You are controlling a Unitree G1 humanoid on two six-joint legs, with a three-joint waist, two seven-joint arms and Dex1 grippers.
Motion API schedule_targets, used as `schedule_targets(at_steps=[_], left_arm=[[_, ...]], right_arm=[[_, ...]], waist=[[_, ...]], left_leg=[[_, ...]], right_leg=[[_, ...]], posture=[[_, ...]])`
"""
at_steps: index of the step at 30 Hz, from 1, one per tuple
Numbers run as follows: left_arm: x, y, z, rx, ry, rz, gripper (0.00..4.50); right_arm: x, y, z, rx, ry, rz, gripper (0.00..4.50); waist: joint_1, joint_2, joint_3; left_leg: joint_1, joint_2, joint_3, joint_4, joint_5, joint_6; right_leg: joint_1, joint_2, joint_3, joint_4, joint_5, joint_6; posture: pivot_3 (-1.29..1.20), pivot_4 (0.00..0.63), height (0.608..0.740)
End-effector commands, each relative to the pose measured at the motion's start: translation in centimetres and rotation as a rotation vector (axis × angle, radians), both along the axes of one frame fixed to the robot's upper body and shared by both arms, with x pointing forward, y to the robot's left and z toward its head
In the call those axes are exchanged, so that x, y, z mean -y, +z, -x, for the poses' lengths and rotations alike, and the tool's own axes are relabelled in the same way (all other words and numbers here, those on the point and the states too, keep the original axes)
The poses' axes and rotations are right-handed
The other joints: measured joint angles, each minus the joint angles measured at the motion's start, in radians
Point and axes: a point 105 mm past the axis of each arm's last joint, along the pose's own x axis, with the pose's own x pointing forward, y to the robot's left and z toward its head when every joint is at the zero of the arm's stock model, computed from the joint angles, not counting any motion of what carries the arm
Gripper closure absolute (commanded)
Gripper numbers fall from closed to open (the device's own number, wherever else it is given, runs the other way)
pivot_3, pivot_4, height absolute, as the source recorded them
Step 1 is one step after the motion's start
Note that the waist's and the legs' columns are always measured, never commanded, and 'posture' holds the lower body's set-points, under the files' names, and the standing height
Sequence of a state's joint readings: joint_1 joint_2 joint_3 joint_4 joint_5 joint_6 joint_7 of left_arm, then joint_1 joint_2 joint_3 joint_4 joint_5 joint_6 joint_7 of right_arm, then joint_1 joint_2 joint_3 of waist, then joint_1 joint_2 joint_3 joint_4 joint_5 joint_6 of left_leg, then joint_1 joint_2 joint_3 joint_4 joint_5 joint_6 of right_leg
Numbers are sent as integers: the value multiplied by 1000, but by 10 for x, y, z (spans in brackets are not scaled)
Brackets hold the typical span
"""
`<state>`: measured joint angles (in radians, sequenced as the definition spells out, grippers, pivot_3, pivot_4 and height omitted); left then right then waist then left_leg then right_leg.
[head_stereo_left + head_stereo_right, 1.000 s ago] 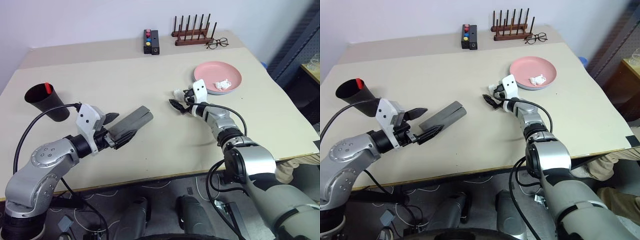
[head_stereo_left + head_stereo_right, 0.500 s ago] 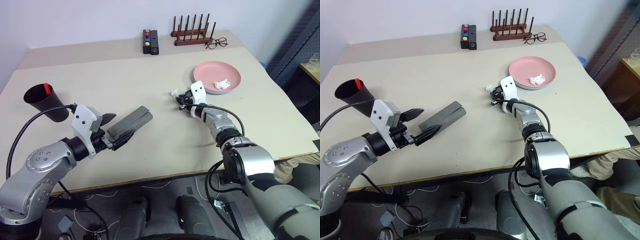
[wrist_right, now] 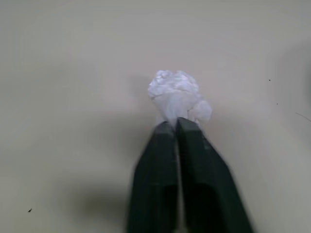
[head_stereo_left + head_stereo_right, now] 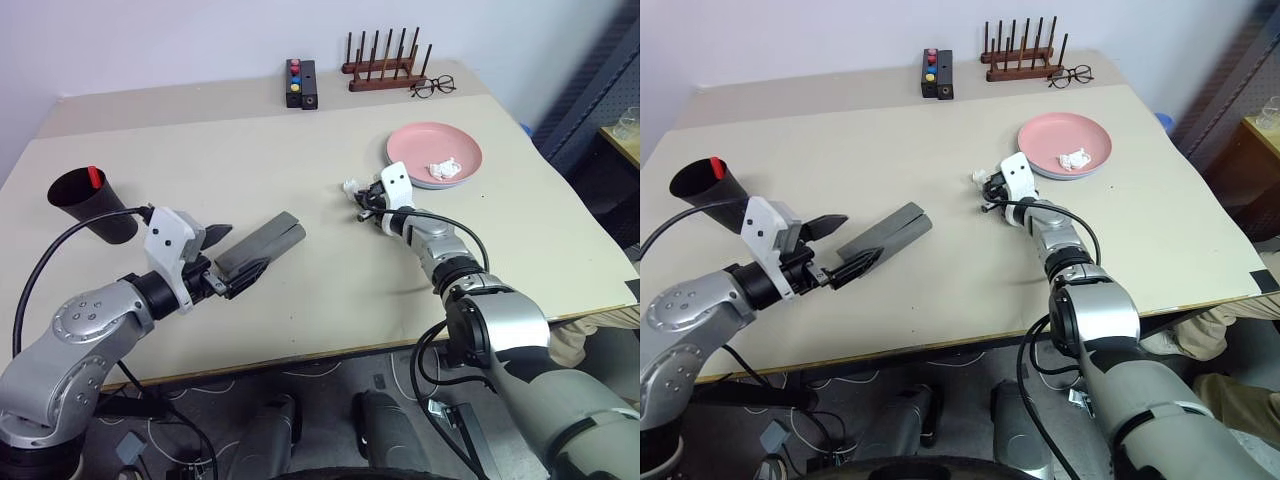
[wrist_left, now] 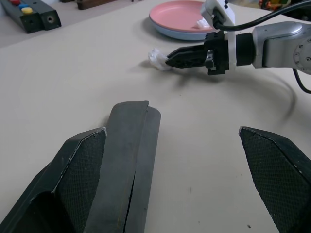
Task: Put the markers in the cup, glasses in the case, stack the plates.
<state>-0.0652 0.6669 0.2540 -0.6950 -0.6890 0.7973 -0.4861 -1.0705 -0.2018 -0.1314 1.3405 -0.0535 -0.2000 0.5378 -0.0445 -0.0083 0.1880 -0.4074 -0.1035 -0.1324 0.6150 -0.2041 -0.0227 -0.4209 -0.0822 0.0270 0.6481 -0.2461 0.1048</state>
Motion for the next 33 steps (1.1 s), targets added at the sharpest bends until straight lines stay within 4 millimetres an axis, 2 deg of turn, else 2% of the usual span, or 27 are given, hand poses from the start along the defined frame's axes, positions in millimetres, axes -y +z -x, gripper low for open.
schedule_targets(at_steps=[1, 7, 11, 13, 17, 20, 24, 26, 29, 33], left_arm=[[3, 10, 2, 47, -18, -7, 0], [4, 9, 2, 46, -21, -3, 0], [5, 8, 2, 42, -23, 2, 0], [5, 7, 1, 39, -22, 4, 0], [7, 5, 0, 37, -26, 9, 0], [8, 5, -2, 38, -30, 15, 0], [10, 6, -4, 40, -35, 25, 0], [12, 6, -5, 42, -38, 29, 0], [12, 6, -6, 46, -38, 31, 0], [12, 7, -8, 53, -33, 31, 0]], right_arm=[[4, 8, -3, 25, -16, -5, 4475], [6, 9, -4, 41, -27, 21, 4475], [11, 23, -7, 89, -45, 0, 4475], [14, 35, -10, 132, -54, -16, 4475], [30, 74, -15, 254, -101, -81, 4475], [53, 102, -18, 343, -173, -90, 4475], [83, 120, -19, 393, -287, -62, 4475], [101, 124, -19, 396, -354, -38, 4475], [115, 121, -19, 378, -412, -13, 4475], [123, 112, -18, 347, -444, 5, 4475]], waist=[[0, 0, 0], [0, 0, 0], [0, 0, 0], [0, 0, 0], [1, 0, 0], [1, 0, 0], [1, 0, 0], [1, 0, 0], [1, 0, 0], [-2, 0, 0]], left_leg=[[0, 0, 0, 0, 0, 0], [0, 0, 0, 0, 0, 0], [0, 0, 0, 0, 0, 0], [0, 0, 0, 0, 0, 0], [0, 0, 0, 0, 0, 0], [0, 0, 0, 0, 0, 0], [0, 0, 0, 0, 0, 0], [0, 0, 0, 0, 0, 0], [0, 0, 0, 0, 0, 0], [0, 0, 1, 0, 0, 0]], right_leg=[[0, 0, 0, 0, 0, 0], [0, 0, 0, 0, 0, 0], [0, 0, 0, 0, 0, 0], [0, 0, 0, 0, 0, 0], [0, 0, 0, 0, 0, 0], [0, 0, 0, 0, 0, 0], [0, 0, 0, 0, 0, 0], [0, 0, 0, -1, 0, 0], [0, 0, 0, -1, 0, 0], [0, 0, 0, -1, 0, 0]], posture=[[0, 150, 740], [0, 150, 740], [0, 150, 740], [0, 150, 740], [0, 150, 740], [0, 150, 740], [0, 150, 740], [0, 150, 740], [0, 150, 740], [0, 150, 740]])
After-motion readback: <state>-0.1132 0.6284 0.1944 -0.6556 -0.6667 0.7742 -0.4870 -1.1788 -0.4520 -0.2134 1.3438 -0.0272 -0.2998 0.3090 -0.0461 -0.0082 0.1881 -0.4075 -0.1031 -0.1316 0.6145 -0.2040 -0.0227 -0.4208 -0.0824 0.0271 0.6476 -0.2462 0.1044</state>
